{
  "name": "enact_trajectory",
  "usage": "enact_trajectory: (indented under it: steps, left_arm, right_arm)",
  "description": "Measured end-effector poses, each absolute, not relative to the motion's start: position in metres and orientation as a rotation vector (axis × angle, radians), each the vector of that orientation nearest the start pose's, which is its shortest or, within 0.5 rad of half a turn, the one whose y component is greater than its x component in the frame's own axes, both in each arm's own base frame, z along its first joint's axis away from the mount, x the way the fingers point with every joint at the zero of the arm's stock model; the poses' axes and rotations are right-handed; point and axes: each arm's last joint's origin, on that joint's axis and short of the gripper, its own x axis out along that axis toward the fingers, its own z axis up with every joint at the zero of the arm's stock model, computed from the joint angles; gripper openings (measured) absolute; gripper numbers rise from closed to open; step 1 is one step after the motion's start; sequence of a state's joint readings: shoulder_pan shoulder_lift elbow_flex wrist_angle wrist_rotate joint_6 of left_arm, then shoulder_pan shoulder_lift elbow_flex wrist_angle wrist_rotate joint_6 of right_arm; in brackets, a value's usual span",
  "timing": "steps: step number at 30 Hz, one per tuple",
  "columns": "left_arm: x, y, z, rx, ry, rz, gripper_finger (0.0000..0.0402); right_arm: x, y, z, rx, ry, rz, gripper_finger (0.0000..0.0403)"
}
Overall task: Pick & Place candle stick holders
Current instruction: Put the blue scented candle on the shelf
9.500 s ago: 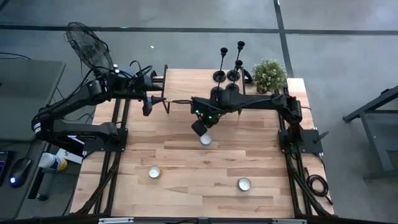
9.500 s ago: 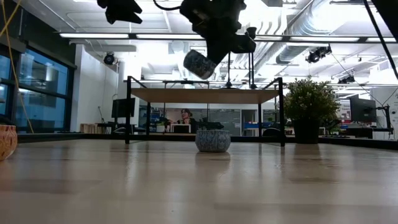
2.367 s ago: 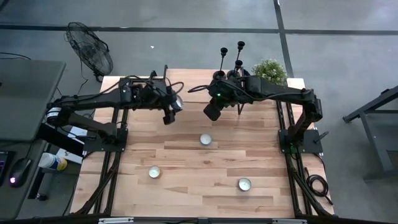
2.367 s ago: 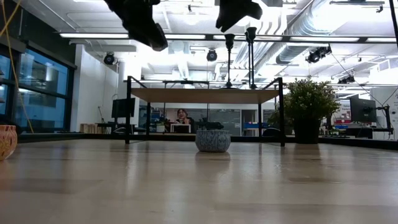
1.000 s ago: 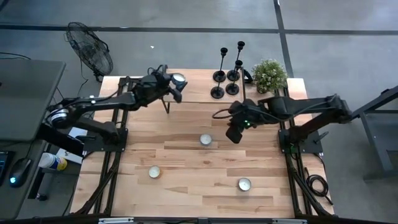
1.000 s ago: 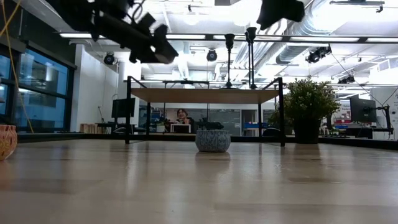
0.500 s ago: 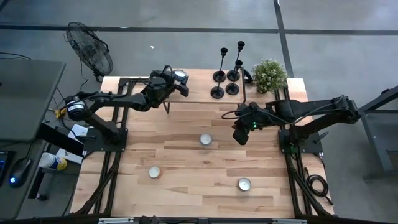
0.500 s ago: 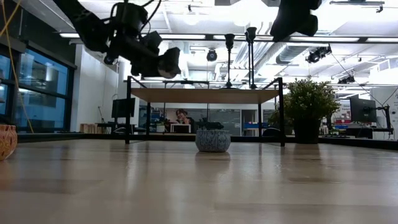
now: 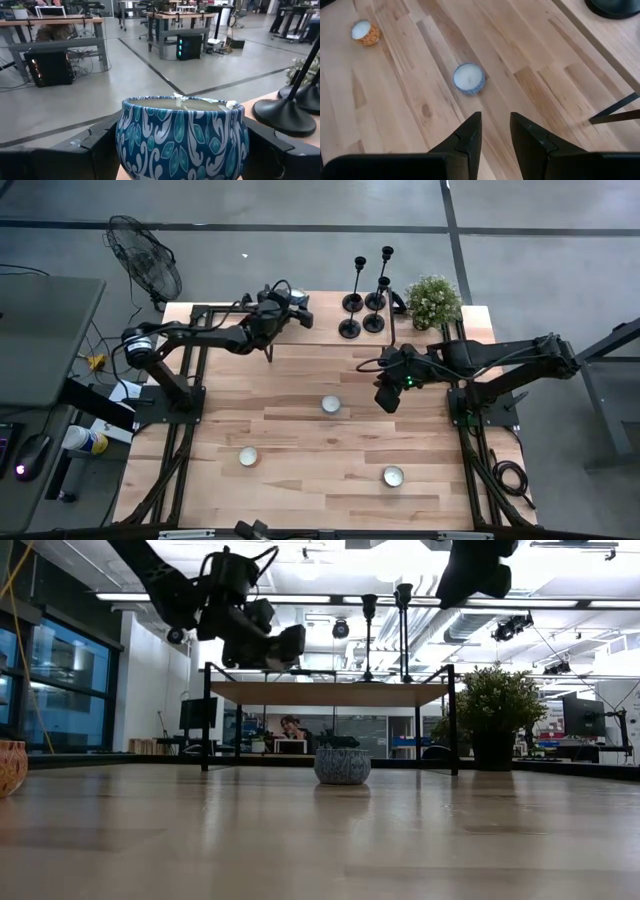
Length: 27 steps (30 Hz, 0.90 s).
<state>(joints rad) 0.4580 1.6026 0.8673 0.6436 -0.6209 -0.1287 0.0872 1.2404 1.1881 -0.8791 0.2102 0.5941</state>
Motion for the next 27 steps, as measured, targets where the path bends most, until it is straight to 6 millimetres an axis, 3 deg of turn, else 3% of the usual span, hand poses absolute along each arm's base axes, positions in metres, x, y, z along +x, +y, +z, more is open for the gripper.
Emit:
enact_trajectory:
  steps: [6, 27]
  left_arm:
    - [0.302, 0.170, 0.233, -0.133, 0.105, 1.185, 0.0295]
    - [0.299, 0.169, 0.226, -0.188, 0.170, 1.198, 0.0295]
  right_arm:
    - [0.239, 0.015, 0.323, 0.412, 0.856, -0.382, 0.0094]
    - [0.241, 0.015, 0.325, 0.403, 0.829, -0.380, 0.0094]
